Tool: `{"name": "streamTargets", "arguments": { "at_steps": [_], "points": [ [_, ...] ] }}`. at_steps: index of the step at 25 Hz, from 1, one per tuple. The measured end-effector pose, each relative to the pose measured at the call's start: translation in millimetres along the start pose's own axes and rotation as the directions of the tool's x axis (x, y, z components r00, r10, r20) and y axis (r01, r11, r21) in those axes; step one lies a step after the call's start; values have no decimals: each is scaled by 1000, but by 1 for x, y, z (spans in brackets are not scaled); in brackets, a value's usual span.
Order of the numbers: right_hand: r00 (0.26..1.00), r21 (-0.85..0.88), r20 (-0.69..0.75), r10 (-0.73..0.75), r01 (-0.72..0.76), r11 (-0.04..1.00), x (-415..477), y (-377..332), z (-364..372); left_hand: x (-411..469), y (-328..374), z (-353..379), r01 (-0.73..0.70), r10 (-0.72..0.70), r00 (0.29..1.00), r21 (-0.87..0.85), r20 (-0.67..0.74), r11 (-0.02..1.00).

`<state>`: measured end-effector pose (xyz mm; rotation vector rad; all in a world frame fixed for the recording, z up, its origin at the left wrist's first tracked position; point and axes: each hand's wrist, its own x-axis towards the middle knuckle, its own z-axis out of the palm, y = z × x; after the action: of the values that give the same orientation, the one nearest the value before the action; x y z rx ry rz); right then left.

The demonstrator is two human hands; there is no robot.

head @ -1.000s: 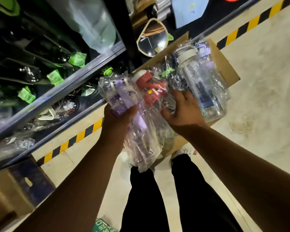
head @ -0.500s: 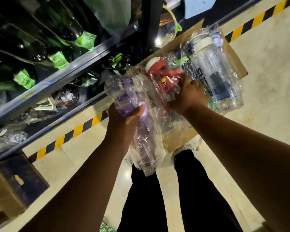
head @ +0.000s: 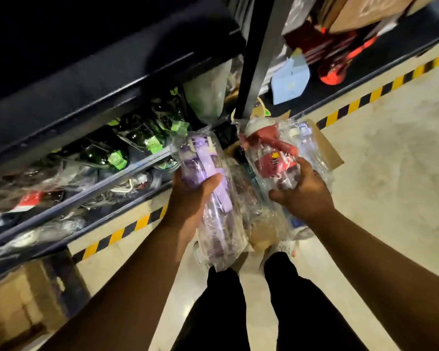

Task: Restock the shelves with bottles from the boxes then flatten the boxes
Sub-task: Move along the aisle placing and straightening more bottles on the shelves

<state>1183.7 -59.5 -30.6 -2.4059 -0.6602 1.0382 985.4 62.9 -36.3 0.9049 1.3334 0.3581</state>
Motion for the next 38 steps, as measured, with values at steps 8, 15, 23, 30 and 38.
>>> {"name": "streamTargets", "arguments": {
  "at_steps": [8,15,23,30,38],
  "points": [
    [958,276,67,-277,249,928,-151,-97,-101,-153,115,-20,-197,201,979,-124,22,973],
    [835,350,211,-508,421,837,-187,-133,-172,-249,182,-1,-412,387,908,-168,-162,896],
    [789,343,370,-491,375,861,-140,-186,-138,-228,187,-33,-379,313,903,-204,-294,903],
    [838,454,61,-542,461,762,-69,-240,-62,-141,182,-87,-358,336,933,-240,-130,902],
    [773,420,-347,-532,635,649,3,-288,-19,-73,190,-97,-409,410,912,-124,-19,904]
  ]
}}
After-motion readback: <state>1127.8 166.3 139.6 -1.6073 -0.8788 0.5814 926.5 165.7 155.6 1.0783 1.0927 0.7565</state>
